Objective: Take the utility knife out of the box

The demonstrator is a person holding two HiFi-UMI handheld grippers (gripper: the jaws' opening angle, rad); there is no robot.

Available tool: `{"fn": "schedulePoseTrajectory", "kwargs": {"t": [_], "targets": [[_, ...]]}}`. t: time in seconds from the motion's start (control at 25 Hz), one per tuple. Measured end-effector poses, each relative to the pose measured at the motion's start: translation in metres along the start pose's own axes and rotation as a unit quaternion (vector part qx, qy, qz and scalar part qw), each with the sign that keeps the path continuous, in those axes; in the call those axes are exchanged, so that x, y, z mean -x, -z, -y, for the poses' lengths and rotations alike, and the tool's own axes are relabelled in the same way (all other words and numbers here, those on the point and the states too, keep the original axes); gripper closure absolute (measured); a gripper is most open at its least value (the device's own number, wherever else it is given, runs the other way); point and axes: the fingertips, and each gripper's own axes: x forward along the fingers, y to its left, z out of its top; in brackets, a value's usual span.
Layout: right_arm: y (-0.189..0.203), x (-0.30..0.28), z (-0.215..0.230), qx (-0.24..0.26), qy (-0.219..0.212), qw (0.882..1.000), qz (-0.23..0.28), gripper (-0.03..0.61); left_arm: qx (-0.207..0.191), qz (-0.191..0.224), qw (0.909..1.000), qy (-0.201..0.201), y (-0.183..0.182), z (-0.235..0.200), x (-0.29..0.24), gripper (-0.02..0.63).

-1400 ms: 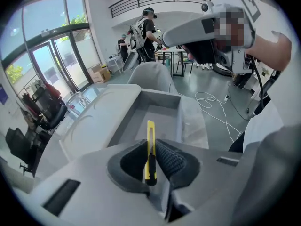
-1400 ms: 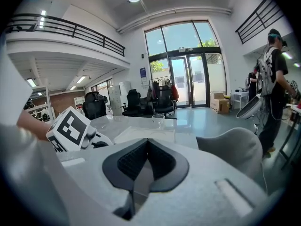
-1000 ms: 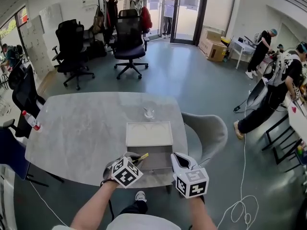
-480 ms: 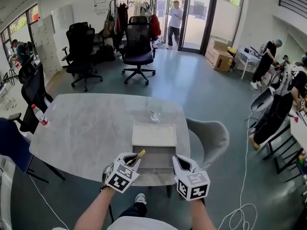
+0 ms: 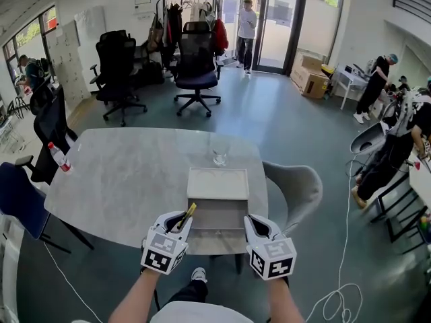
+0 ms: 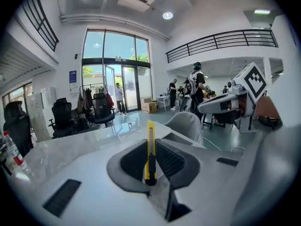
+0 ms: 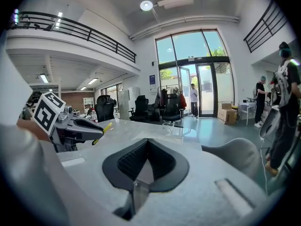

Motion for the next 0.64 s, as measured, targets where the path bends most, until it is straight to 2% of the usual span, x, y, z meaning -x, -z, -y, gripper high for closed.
{"fn": "schedulePoseTrajectory", "kwargs": {"t": [0.64], "targets": [[-0.0002,0.0009,-0.0018,-0.001,0.0,1.0,-0.002,0.574,0.011,-0.002,0.9999,0.005,0.0028,0.0022,0.0017,0.562]]}}
